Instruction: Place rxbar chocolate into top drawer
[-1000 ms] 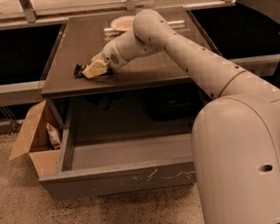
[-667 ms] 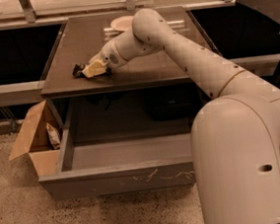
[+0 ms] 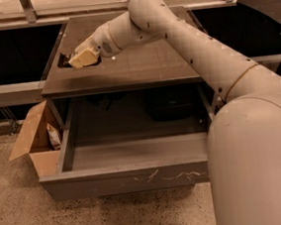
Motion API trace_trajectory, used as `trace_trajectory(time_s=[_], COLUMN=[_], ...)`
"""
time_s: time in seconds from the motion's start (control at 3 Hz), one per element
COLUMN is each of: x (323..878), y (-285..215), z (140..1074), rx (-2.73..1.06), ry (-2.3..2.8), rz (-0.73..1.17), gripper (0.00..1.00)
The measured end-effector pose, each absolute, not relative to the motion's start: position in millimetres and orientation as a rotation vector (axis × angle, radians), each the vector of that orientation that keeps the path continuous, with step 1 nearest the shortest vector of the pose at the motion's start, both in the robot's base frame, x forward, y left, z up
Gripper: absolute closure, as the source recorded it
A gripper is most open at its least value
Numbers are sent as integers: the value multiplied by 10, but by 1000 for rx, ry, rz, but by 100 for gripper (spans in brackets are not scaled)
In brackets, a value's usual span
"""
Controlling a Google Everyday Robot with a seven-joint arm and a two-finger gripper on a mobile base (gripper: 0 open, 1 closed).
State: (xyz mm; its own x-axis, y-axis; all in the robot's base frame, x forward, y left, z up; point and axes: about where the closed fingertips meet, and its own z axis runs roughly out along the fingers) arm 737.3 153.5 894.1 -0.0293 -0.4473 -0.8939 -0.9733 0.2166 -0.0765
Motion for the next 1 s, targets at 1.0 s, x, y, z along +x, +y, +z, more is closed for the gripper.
trace_trajectory(time_s=[1.0], x=[6698], y=[1738], z=[8731], rx=[-1467], ry=[1632], rz=[837], gripper=[100])
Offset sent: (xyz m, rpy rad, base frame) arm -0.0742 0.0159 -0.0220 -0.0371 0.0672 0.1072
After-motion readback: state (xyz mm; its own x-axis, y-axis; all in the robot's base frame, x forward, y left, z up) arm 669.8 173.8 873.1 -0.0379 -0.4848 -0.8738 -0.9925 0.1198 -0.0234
